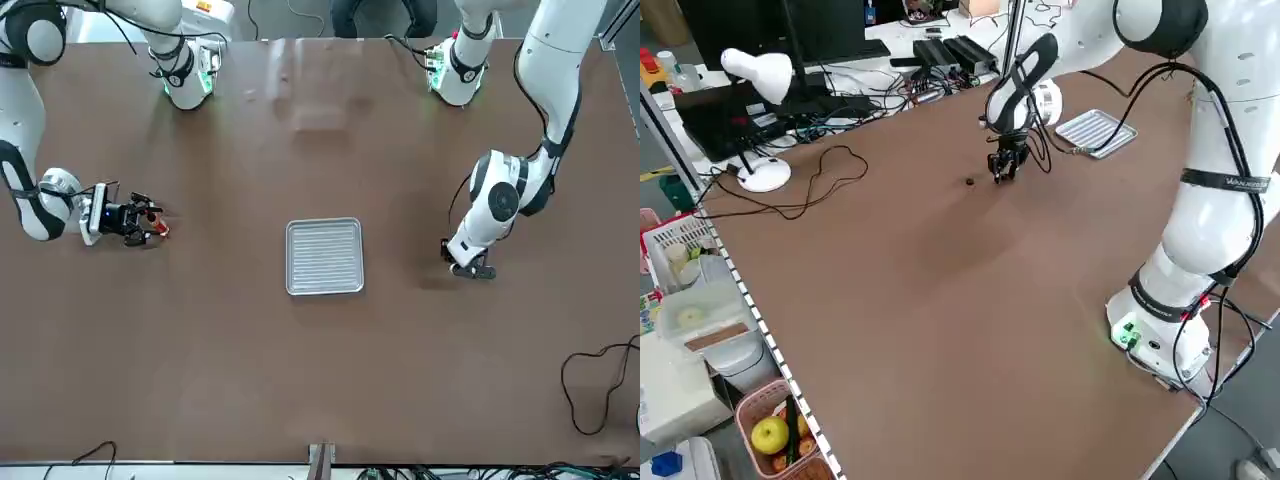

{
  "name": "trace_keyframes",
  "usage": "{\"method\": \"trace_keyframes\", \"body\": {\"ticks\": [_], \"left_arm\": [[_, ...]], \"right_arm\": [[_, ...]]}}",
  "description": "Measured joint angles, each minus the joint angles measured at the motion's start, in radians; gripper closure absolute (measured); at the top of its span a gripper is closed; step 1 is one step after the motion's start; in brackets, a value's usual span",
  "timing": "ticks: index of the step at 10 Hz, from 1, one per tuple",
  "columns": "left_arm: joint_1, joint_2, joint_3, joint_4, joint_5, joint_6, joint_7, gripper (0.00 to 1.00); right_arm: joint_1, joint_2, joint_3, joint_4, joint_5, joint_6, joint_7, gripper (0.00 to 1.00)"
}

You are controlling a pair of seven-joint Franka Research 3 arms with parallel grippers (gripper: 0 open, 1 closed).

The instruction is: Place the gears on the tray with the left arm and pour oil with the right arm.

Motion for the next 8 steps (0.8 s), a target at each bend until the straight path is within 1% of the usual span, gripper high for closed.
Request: {"method": "trace_keyframes", "body": {"ticks": [1,3,4,6,7,8], "left_arm": [[-0.001,0.0,-0.001,0.0,0.0,0.0,-0.013,0.46],[-0.002,-0.001,-0.006,0.001,0.0,0.001,-0.02,0.59],[-0.002,-0.002,-0.006,0.001,0.0,0.002,-0.022,0.63],[-0.002,-0.002,-0.006,0.002,0.0,0.002,-0.034,0.74],[-0.002,-0.002,-0.006,0.002,0.0,0.002,-0.056,0.75],[-0.003,-0.002,-0.006,0.003,0.001,0.002,-0.074,0.75]], "right_arm": [[0.0,0.0,0.0,0.001,0.001,0.0,0.0,0.4],[-0.001,0.001,0.0,0.005,0.001,0.0,-0.001,0.45],[-0.001,0.001,-0.001,0.007,0.002,0.0,-0.001,0.47],[-0.001,0.001,-0.001,0.008,0.008,0.0,-0.001,0.51],[-0.001,0.001,-0.001,0.008,0.01,0.0,-0.001,0.56],[-0.001,0.002,-0.001,0.008,0.012,0.0,-0.001,0.63]]}}
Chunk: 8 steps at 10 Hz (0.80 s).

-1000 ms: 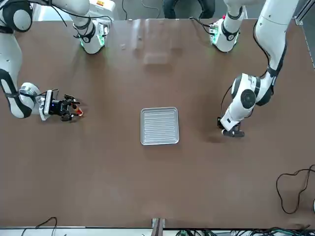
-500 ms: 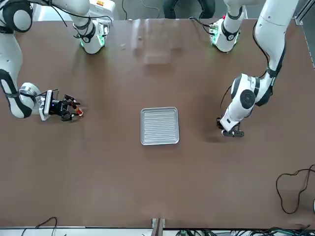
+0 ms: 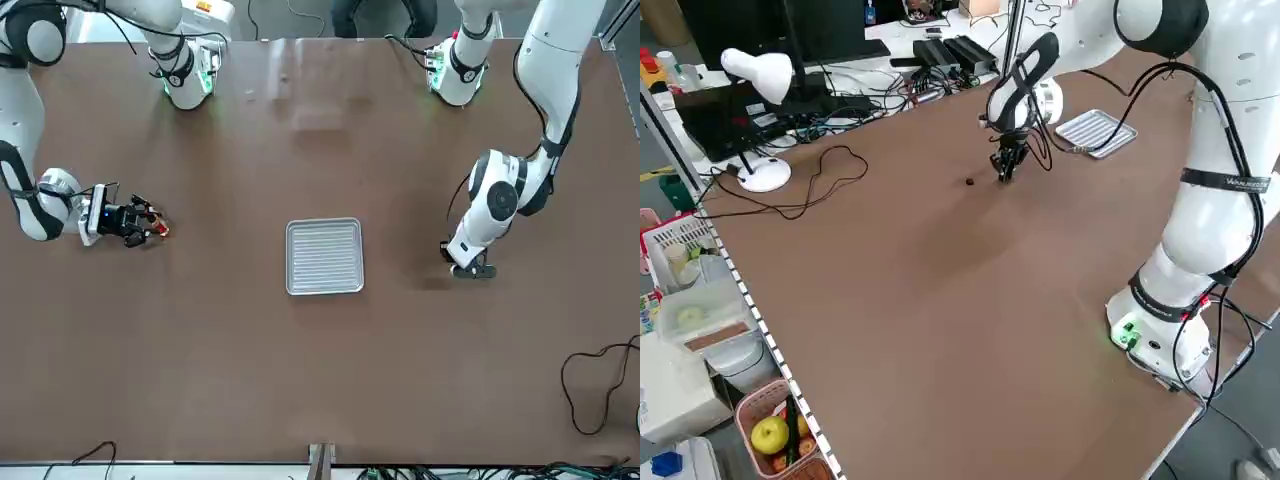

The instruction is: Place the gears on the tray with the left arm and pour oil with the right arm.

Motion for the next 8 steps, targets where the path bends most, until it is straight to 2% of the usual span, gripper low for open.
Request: {"method": "trace_keyframes", "body": {"ticks": [1,4,6,8], "left_arm": [[-0.001,0.0,-0.001,0.001,0.0,0.0,-0.007,0.75],[0.0,-0.009,-0.017,0.024,0.0,-0.031,-0.038,0.75],[-0.004,-0.034,-0.071,0.099,0.0,-0.164,-0.09,0.75],[-0.053,-0.052,-0.114,0.186,0.0,-0.273,-0.206,0.75]], "right_arm": [[0.0,0.0,0.0,0.0,0.003,0.0,0.0,0.67],[0.0,0.001,0.0,0.0,0.006,-0.01,0.0,0.68],[0.002,0.002,0.002,0.008,0.013,-0.02,0.0,0.68],[0.012,0.002,0.007,0.032,0.026,-0.041,0.002,0.68]]}}
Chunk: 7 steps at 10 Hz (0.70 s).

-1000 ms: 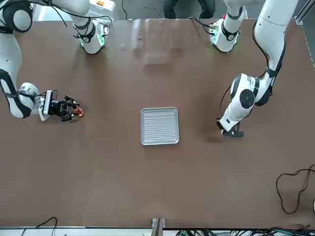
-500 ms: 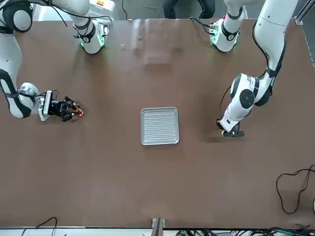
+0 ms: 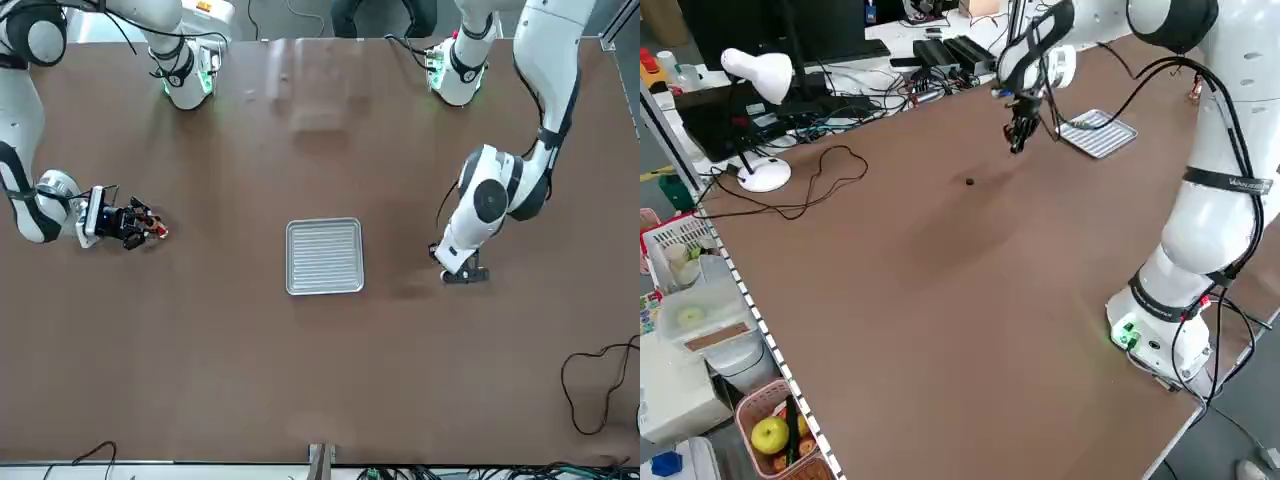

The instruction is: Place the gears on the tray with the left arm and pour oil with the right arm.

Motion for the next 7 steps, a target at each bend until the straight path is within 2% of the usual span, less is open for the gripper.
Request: {"method": "trace_keyframes", "body": {"ticks": [3,7], "left_arm": [[-0.162,0.02,-0.011,0.07,0.0,-0.025,-0.224,0.75],[-0.292,0.131,-0.011,0.193,-0.008,-0.025,-0.397,0.75]], "right_arm": [[0.011,0.0,0.02,0.031,0.004,-0.029,0.024,0.68],[0.033,-0.01,0.036,0.138,0.008,-0.074,0.122,0.68]]}}
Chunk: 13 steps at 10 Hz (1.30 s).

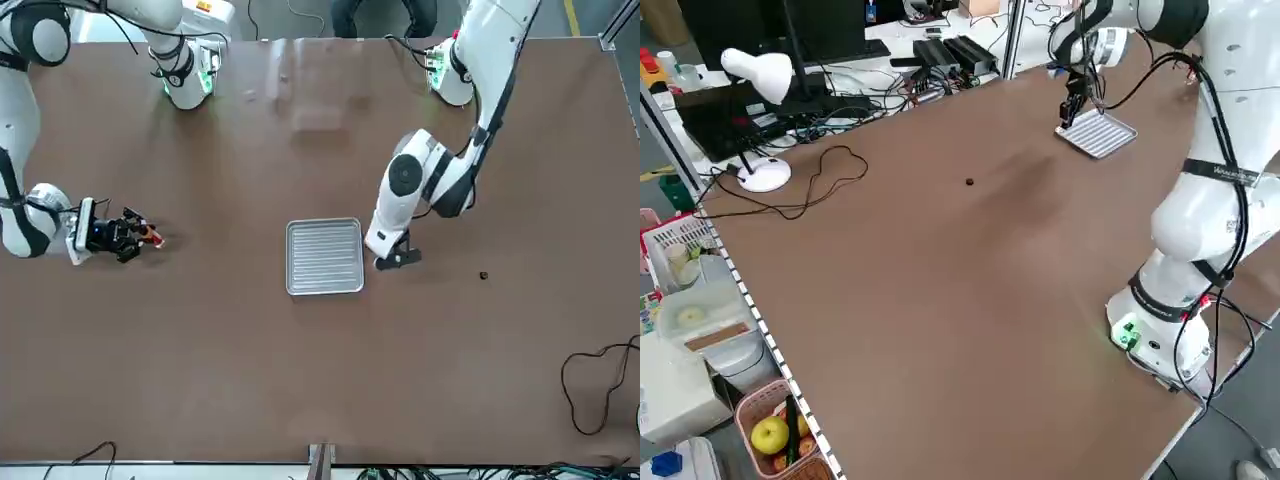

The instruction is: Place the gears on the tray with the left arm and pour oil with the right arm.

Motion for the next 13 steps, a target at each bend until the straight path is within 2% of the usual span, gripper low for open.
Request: {"method": "trace_keyframes", "body": {"ticks": [4,9,11,13], "left_arm": [[-0.114,0.11,0.0,0.123,-0.004,0.0,-0.147,0.75],[-0.193,0.244,0.004,0.292,-0.004,0.001,-0.227,0.75],[-0.203,0.29,0.01,0.334,-0.004,0.004,-0.231,0.75],[-0.206,0.303,0.011,0.347,-0.004,0.004,-0.231,0.75]], "right_arm": [[0.034,-0.049,0.001,0.021,0.0,-0.006,0.098,0.68],[0.056,-0.051,0.016,0.021,0.0,-0.006,0.108,0.68],[0.056,-0.051,0.017,0.021,0.002,-0.006,0.109,0.68],[0.057,-0.051,0.018,0.021,0.005,-0.005,0.109,0.68]]}}
